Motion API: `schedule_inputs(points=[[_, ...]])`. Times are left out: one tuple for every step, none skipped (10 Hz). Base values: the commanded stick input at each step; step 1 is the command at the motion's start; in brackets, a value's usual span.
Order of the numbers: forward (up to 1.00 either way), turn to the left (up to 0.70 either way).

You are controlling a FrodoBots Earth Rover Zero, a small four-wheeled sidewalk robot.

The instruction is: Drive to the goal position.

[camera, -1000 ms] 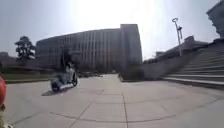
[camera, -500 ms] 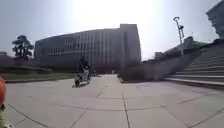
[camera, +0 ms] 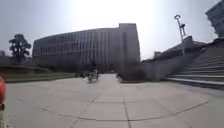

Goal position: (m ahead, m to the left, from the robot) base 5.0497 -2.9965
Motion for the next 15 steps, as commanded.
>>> schedule_inputs(points=[[0.70,0.34],[0.70,0.34],[0.70,0.34],[0.70,0.34],[0.70,0.34],[0.70,0.34],[0.70,0.34],[0.70,0.34],[0.70,0.34],[0.70,0.34],[0.70,0.34],[0.70,0.34],[0.70,0.34],[0.70,0.34],[0.70,0.13]])
